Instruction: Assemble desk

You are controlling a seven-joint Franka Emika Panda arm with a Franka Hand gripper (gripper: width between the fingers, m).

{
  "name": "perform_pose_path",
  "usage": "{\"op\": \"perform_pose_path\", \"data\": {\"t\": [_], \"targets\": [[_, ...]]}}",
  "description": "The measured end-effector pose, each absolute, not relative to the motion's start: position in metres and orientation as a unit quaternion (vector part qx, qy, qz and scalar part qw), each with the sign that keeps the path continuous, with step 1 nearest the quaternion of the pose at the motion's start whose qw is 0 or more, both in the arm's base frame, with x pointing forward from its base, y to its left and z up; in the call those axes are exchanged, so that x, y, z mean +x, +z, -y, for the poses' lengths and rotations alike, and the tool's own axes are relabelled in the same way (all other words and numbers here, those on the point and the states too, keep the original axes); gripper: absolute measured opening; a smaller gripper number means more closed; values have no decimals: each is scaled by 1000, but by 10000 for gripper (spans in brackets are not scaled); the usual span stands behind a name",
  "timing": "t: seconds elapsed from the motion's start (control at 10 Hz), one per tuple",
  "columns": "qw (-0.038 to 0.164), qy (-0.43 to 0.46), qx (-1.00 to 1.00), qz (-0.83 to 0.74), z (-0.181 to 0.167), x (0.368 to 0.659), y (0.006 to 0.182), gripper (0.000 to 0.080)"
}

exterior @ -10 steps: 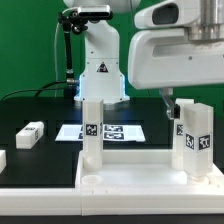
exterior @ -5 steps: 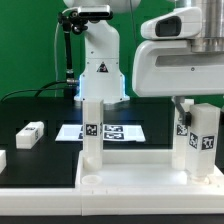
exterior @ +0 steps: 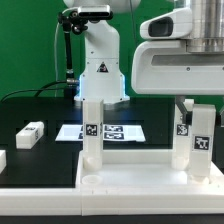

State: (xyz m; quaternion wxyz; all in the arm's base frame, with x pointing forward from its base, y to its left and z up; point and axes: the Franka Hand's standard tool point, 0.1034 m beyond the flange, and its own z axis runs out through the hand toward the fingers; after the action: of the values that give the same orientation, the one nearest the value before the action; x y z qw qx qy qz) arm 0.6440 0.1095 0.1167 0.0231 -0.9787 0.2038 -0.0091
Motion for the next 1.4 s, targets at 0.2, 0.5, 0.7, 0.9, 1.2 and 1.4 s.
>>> {"op": "perform_pose_path", "data": {"t": [0.2,0.5,0.7,0.9,1.2,1.4], "targets": [[22,-9,-942,-336,-110,643,116,287],[29,-2,-848,-530,-108,644,115,288],[36,-8,-769,-638,-115,642,115,289],[40,-8,-705,-708,-123,641,114,290],[41,-10,-747,-664,-122,641,115,500],[39,-16,-873,-485,-114,643,115,640]]}}
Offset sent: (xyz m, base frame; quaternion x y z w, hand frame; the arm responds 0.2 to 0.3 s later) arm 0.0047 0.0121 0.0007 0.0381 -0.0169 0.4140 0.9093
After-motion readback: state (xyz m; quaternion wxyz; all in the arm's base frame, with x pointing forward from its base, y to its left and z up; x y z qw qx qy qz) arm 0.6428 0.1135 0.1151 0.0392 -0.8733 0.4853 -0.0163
